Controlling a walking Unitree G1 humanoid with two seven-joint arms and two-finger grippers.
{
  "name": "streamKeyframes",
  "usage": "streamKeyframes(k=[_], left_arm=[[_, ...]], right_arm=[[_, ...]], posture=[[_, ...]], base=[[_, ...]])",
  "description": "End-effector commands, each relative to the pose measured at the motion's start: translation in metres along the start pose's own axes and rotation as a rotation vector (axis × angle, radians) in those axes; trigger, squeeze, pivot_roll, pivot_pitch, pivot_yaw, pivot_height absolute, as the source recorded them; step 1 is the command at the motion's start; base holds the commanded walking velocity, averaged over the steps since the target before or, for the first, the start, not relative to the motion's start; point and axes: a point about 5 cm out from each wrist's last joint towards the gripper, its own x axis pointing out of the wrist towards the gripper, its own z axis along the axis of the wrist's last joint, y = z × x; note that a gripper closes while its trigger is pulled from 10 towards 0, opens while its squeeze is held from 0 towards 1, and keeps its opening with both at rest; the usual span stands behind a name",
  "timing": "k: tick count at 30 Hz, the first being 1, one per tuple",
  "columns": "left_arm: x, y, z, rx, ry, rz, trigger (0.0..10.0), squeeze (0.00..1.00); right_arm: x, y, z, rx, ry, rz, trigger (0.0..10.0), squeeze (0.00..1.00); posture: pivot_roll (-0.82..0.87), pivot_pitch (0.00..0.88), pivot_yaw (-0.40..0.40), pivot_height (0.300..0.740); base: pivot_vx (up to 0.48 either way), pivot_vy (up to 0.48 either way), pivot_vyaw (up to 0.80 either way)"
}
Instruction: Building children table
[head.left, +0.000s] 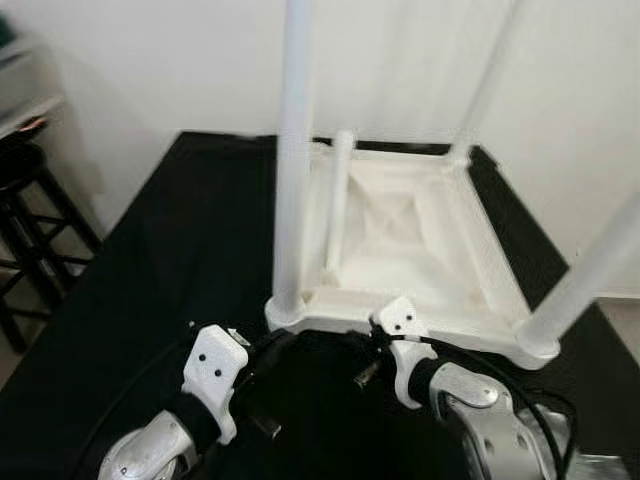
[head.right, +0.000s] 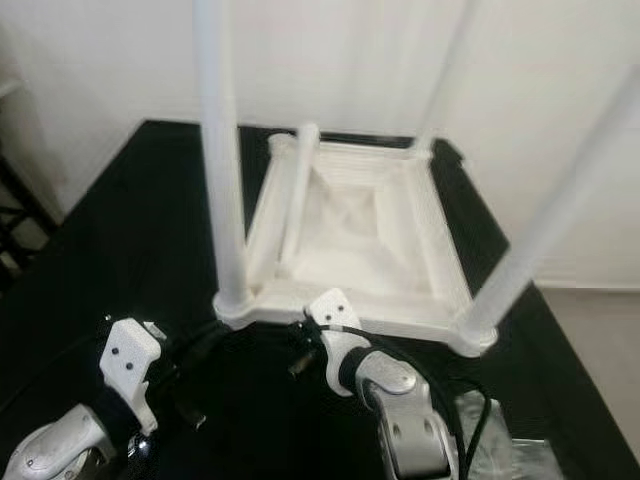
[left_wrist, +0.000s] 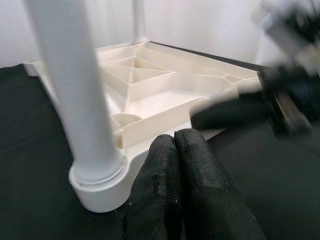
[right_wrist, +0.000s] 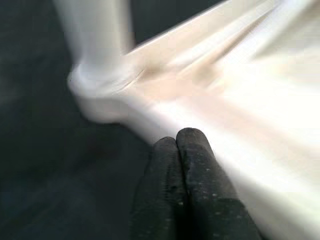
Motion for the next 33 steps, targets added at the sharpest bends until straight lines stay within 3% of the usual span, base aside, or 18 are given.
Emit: streamKeyframes(k=[1, 3, 4, 5, 6, 9, 10, 11, 15, 16, 19, 20, 21, 24, 25, 26, 30, 33], left_arm=[[-0.002, 0.002, -0.005, 0.002, 0.035, -0.007, 10.0, 0.0], [-0.002, 0.002, -0.006, 0.003, 0.037, -0.007, 10.0, 0.0], [-0.002, 0.002, -0.006, 0.003, 0.039, -0.007, 10.0, 0.0], [-0.001, 0.002, -0.006, 0.004, 0.04, -0.007, 10.0, 0.0], [-0.001, 0.002, -0.007, 0.003, 0.04, -0.007, 10.0, 0.0], [0.0, 0.002, -0.007, 0.003, 0.041, -0.009, 10.0, 0.0], [0.0, 0.002, -0.007, 0.003, 0.041, -0.009, 10.0, 0.0], [0.001, 0.001, -0.007, 0.002, 0.041, -0.01, 10.0, 0.0], [0.002, 0.001, -0.007, 0.002, 0.042, -0.011, 10.0, 0.0], [0.002, 0.0, -0.007, 0.003, 0.042, -0.012, 10.0, 0.0], [0.002, -0.001, -0.007, 0.003, 0.042, -0.012, 10.0, 0.0], [0.002, -0.001, -0.007, 0.004, 0.043, -0.011, 10.0, 0.0], [0.001, -0.003, -0.007, 0.005, 0.043, -0.012, 10.0, 0.0], [0.001, -0.003, -0.007, 0.005, 0.043, -0.012, 10.0, 0.0], [0.001, -0.004, -0.007, 0.004, 0.043, -0.012, 10.0, 0.0], [0.001, -0.004, -0.007, 0.003, 0.043, -0.013, 10.0, 0.0], [-0.001, -0.006, -0.006, 0.0, 0.041, -0.014, 10.0, 0.0], [-0.001, -0.007, -0.006, -0.001, 0.04, -0.014, 10.0, 0.0]], right_arm=[[0.004, -0.008, 0.005, 0.018, -0.028, -0.05, 0.0, 0.0], [0.008, -0.009, 0.011, 0.034, -0.064, -0.039, 0.0, 0.0], [0.01, -0.007, 0.02, 0.064, -0.109, -0.009, 2.7, 0.0], [0.012, -0.006, 0.035, 0.112, -0.187, 0.068, 10.0, 0.73], [0.011, -0.002, 0.048, 0.152, -0.243, 0.163, 10.0, 1.0], [0.002, -0.001, 0.07, 0.116, -0.342, 0.377, 10.0, 1.0], [0.002, -0.001, 0.07, 0.116, -0.342, 0.377, 10.0, 1.0], [-0.004, -0.005, 0.077, 0.03, -0.375, 0.495, 10.0, 1.0], [-0.006, -0.008, 0.081, -0.023, -0.388, 0.583, 10.0, 1.0], [-0.001, -0.011, 0.083, -0.08, -0.369, 0.684, 10.0, 1.0], [0.001, -0.012, 0.083, -0.11, -0.357, 0.72, 10.0, 1.0], [0.006, -0.014, 0.085, -0.127, -0.354, 0.747, 10.0, 1.0], [0.027, -0.021, 0.095, -0.124, -0.37, 0.733, 10.0, 1.0], [0.034, -0.023, 0.098, -0.124, -0.374, 0.725, 10.0, 1.0], [0.041, -0.023, 0.101, -0.124, -0.372, 0.72, 10.0, 0.39], [0.048, -0.022, 0.103, -0.12, -0.369, 0.729, 10.0, 0.0], [0.068, -0.013, 0.105, -0.104, -0.353, 0.782, 10.0, 0.0], [0.072, -0.011, 0.106, -0.097, -0.353, 0.803, 10.0, 0.0]], posture=[[0.07, 0.073, -0.084, 0.74], [0.08, 0.067, -0.083, 0.74], [0.08, 0.066, -0.082, 0.74], [0.08, 0.065, -0.081, 0.74], [0.08, 0.064, -0.078, 0.74], [0.08, 0.058, -0.071, 0.74], [0.08, 0.058, -0.071, 0.74], [0.08, 0.058, -0.074, 0.74], [0.09, 0.058, -0.074, 0.74], [0.1, 0.054, -0.082, 0.74], [0.1, 0.054, -0.082, 0.74], [0.1, 0.052, -0.083, 0.74], [0.12, 0.052, -0.089, 0.74], [0.12, 0.052, -0.089, 0.74], [0.12, 0.05, -0.093, 0.74], [0.13, 0.05, -0.094, 0.74], [0.14, 0.051, -0.099, 0.74], [0.14, 0.054, -0.101, 0.74]], base=[[0.0, 0.0, 0.0], [0.0, 0.0, 0.0], [0.0, 0.0, 0.0], [0.0, 0.0, 0.0], [0.0, 0.0, 0.0], [0.0, 0.0, 0.0], [0.0, 0.0, 0.0], [0.0, 0.0, 0.0], [0.0, 0.0, 0.0], [0.0, 0.0, 0.0], [0.0, 0.0, 0.0], [0.0, 0.0, 0.0], [0.0, 0.0, 0.0], [0.0, 0.0, 0.0], [0.0, 0.0, 0.0], [0.0, 0.0, 0.0], [0.0, 0.0, 0.0], [0.0, 0.0, 0.0]])
